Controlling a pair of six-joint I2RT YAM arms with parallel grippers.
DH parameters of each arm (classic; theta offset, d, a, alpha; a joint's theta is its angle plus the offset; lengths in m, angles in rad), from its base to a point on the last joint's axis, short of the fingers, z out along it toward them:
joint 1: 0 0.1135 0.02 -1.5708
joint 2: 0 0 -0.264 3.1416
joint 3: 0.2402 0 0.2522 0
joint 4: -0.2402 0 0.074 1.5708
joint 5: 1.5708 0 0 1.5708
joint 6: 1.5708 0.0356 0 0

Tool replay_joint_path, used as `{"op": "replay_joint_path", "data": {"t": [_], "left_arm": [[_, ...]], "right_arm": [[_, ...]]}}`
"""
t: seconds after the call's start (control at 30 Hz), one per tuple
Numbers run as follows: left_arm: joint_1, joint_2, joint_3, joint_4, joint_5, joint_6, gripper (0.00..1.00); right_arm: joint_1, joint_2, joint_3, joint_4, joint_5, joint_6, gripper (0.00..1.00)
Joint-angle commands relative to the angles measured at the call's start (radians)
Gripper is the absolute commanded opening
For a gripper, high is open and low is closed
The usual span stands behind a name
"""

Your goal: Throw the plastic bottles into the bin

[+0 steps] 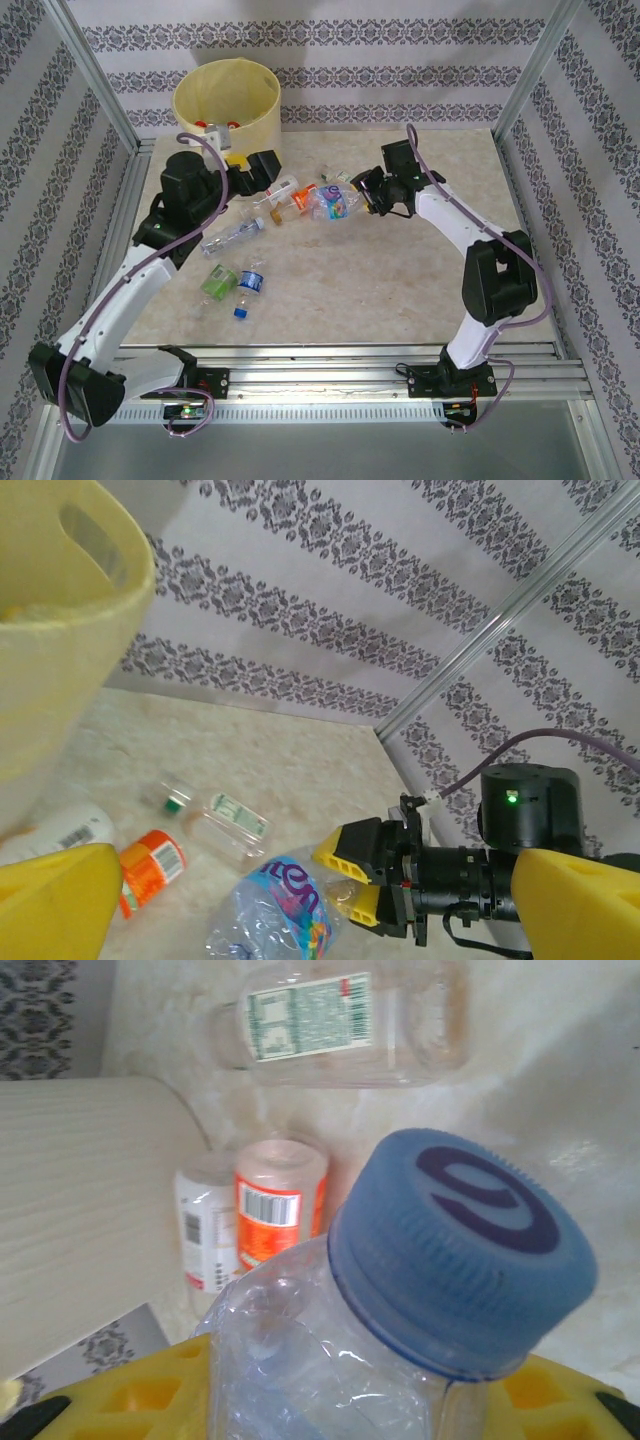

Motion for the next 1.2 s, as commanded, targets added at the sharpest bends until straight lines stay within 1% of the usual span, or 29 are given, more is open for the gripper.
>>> {"op": "replay_joint_path", "data": {"t": [0.0,0.07,0.27,0.37,0.67,0.93,1.07,1.17], "left_arm": [[-0.038,0.024,-0.035,0.161,-0.023,-0.123,1.0],[-0.049,0.047,-0.042,0.197,-0.031,-0.162,1.0],[-0.079,0.127,-0.038,0.198,-0.066,-0.271,1.0],[-0.095,0.166,-0.04,0.233,-0.066,-0.319,1.0],[-0.124,0.263,0.003,0.25,-0.016,-0.375,1.0],[-0.171,0.295,-0.029,0.267,-0.015,-0.432,1.0],[-0.174,0.3,-0.051,0.284,-0.014,-0.452,1.0],[-0.174,0.315,-0.043,0.28,-0.001,-0.452,0.97]], "right_arm": [[-0.005,-0.047,-0.007,0.034,-0.026,0.039,0.32],[-0.003,-0.065,-0.013,0.044,-0.024,0.051,0.31],[0.004,-0.105,-0.026,0.078,-0.02,0.08,0.31],[0.01,-0.113,-0.027,0.092,-0.023,0.094,0.31],[0.024,-0.128,-0.037,0.136,-0.03,0.134,0.31],[0.025,-0.141,-0.034,0.154,-0.033,0.147,0.31],[0.026,-0.143,-0.034,0.164,-0.044,0.156,0.31],[0.03,-0.15,-0.039,0.173,-0.045,0.16,0.31]]}}
